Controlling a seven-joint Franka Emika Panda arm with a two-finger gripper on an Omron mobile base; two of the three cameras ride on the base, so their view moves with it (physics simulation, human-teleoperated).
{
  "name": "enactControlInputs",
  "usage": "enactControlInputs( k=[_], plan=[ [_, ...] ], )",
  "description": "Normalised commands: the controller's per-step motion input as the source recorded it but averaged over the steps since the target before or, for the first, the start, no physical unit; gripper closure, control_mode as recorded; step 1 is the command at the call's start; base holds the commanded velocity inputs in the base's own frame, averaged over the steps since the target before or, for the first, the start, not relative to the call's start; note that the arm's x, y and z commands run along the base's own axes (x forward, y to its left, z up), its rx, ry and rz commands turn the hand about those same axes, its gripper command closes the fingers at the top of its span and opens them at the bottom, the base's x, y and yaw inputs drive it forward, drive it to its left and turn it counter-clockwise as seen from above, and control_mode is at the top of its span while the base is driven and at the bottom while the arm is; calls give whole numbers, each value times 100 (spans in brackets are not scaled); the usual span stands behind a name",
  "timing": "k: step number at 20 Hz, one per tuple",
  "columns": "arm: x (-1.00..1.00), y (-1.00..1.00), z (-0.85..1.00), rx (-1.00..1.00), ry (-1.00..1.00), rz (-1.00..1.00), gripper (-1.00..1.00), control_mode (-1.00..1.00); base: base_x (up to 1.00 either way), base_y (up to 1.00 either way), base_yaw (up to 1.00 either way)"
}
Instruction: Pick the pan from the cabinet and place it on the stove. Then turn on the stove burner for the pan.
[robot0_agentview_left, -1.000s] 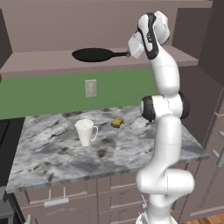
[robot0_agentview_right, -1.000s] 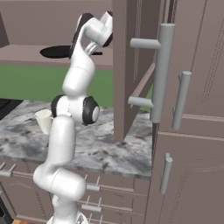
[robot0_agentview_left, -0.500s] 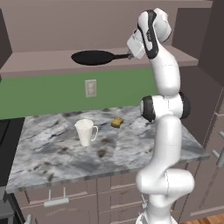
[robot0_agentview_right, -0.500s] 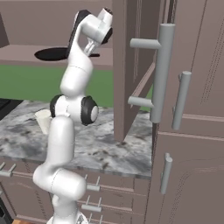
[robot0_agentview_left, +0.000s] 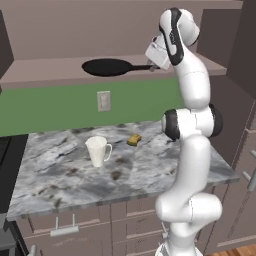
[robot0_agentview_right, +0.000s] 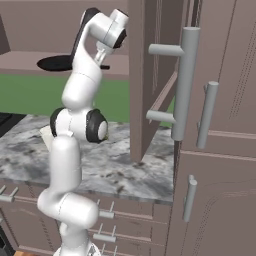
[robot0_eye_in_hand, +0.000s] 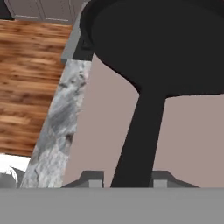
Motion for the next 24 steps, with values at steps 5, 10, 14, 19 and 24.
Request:
enactControlInputs(
  k=[5, 10, 14, 19, 24],
  plan=[
    [-81, 0, -28, 0, -11, 0, 100, -100, 0, 0, 0],
    [-99, -1, -25, 0, -13, 0, 100, -100, 0, 0, 0],
    [-100, -5, -23, 0, -13, 0, 100, -100, 0, 0, 0],
    [-85, -1, -5, 0, -9, -1, 100, -100, 0, 0, 0],
    [-49, 0, 11, 0, -3, -2, 100, -100, 0, 0, 0]
  ],
)
